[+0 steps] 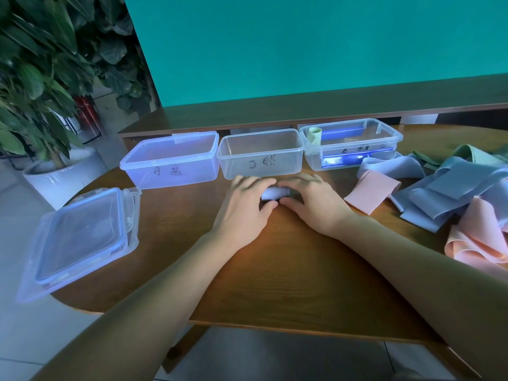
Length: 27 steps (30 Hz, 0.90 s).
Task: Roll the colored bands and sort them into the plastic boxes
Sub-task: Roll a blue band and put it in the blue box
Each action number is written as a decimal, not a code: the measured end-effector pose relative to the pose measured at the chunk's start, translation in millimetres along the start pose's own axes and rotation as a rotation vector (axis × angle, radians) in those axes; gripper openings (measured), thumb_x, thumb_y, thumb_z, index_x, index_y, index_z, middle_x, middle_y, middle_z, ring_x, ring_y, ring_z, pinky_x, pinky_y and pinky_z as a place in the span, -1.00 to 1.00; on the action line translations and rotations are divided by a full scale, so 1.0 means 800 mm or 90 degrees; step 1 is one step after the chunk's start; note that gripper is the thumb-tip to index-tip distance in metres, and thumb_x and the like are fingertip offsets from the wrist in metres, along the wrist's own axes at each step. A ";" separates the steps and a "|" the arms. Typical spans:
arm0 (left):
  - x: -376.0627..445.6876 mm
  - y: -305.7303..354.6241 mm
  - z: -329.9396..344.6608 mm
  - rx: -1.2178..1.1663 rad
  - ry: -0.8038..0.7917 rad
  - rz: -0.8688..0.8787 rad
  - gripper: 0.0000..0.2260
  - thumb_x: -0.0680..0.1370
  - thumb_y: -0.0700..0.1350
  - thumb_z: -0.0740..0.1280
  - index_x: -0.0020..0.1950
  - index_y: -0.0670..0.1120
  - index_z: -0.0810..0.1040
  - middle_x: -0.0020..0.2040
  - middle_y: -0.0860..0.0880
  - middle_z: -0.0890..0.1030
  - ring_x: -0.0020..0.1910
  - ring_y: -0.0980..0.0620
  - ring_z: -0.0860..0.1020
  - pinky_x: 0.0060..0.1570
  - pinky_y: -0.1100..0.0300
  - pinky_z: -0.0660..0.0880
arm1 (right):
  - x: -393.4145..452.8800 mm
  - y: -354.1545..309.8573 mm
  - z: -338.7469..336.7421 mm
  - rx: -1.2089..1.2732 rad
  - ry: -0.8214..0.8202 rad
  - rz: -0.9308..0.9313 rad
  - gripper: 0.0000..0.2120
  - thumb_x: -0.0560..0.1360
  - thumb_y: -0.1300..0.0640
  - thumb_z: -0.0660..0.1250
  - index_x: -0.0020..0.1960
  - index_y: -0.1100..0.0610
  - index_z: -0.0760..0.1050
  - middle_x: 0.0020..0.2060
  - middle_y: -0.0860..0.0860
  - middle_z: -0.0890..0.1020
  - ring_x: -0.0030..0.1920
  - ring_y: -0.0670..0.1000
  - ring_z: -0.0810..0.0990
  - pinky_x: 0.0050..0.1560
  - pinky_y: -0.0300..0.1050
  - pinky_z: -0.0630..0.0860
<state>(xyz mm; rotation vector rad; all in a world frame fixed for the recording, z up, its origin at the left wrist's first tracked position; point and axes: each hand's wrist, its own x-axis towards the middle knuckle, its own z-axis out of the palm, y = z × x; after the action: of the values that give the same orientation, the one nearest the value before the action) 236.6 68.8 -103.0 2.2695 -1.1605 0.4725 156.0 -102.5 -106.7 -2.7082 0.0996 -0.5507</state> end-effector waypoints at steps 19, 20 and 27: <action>0.046 -0.029 0.017 -0.102 -0.086 -0.074 -0.76 0.57 -0.01 0.40 0.24 0.04 0.60 0.03 0.13 0.53 0.12 0.11 0.39 0.06 0.17 0.31 | 0.038 0.006 0.007 -0.063 -0.085 0.071 -0.58 0.72 -0.10 -0.04 0.47 -0.08 0.40 0.33 -0.01 0.40 0.37 0.09 0.31 0.37 0.05 0.23; 0.047 -0.030 0.018 -0.100 -0.090 -0.071 -0.77 0.58 -0.02 0.39 0.23 0.04 0.60 0.02 0.12 0.54 0.11 0.11 0.39 0.04 0.17 0.31 | 0.039 0.007 0.007 -0.059 -0.088 0.067 -0.58 0.72 -0.10 -0.03 0.48 -0.08 0.39 0.33 -0.01 0.40 0.37 0.09 0.31 0.37 0.05 0.23; 0.046 -0.034 0.018 -0.103 -0.088 -0.082 -0.79 0.64 0.03 0.29 0.25 0.04 0.55 0.08 0.01 0.57 -0.03 0.08 0.50 -0.10 0.23 0.39 | 0.034 0.016 -0.001 0.214 -0.008 0.040 -0.61 0.60 -0.06 0.34 0.40 -0.01 0.45 0.09 -0.10 0.56 0.10 -0.10 0.54 0.16 -0.21 0.48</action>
<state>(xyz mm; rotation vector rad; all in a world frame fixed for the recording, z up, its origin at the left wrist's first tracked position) 280.4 50.4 -103.1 2.2468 -1.0688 0.1675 180.7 -118.4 -101.2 -2.3735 0.0795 -0.4832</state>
